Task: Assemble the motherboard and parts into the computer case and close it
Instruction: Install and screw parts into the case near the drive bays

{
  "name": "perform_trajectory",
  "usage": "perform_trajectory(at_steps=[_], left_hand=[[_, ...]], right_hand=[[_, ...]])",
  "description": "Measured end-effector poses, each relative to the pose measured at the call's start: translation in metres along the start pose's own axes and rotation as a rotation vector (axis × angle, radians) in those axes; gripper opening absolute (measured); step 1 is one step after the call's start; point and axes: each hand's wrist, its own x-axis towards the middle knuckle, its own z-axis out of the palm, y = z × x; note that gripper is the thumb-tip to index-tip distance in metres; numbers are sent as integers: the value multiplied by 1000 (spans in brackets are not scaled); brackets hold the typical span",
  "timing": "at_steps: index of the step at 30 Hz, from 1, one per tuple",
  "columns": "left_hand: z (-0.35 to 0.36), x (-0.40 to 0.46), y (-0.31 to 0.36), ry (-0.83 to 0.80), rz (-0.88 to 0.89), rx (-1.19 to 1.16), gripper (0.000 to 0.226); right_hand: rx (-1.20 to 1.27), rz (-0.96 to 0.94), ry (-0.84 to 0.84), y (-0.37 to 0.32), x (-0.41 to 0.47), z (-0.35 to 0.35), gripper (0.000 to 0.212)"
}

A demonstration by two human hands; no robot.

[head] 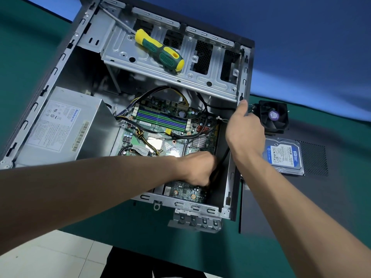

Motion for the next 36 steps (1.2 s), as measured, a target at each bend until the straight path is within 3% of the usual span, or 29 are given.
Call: perform_trajectory(at_steps=[10,14,18,36], left_hand=[[7,2,0,-68,26,-12,35],[3,5,-4,-22,-41,-78,28],[-3,3,-8,48,-40,-119,39],[4,4,-5,11,-108,-156,36]], right_hand=[[-5,0,-6,0,0,0,63],[-1,2,-7,1,0,0,63],[0,2,0,1,1,0,63],[1,-2,-1,2,1,1,63]])
